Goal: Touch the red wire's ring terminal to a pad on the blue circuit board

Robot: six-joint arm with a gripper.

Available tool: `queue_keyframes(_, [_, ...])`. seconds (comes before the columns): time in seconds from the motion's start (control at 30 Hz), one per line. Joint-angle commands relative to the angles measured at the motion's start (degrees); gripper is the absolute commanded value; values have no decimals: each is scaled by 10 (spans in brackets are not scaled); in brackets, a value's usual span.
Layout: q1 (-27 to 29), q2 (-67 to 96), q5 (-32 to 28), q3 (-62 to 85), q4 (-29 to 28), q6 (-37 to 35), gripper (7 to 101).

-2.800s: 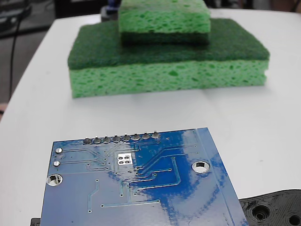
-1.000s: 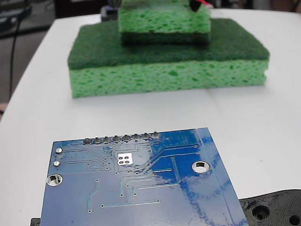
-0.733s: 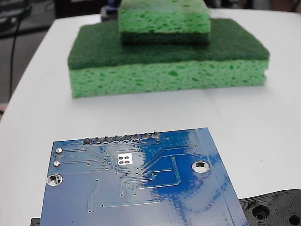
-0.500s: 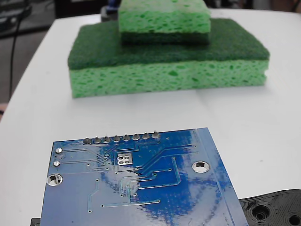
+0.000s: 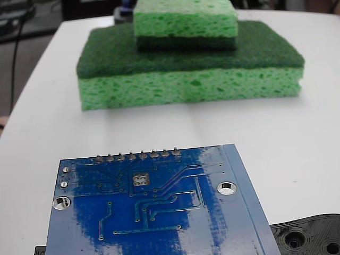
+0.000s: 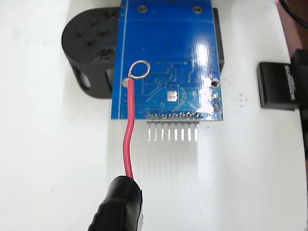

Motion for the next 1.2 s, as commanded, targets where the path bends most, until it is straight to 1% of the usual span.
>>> queue_keyframes(0.03, [7,-21,-14,-12,-18,-2,1003])
queue_keyframes(0.2, [16,-56,-30,-11,-53,-2,1003])
queue_keyframes(0.47, [20,-95,-40,-20,-67,5,1003])
queue_keyframes(0.9, [22,-156,-47,-25,-111,11,1003])
queue_keyframes(1.2, [21,-158,-47,-25,-121,25,1003])
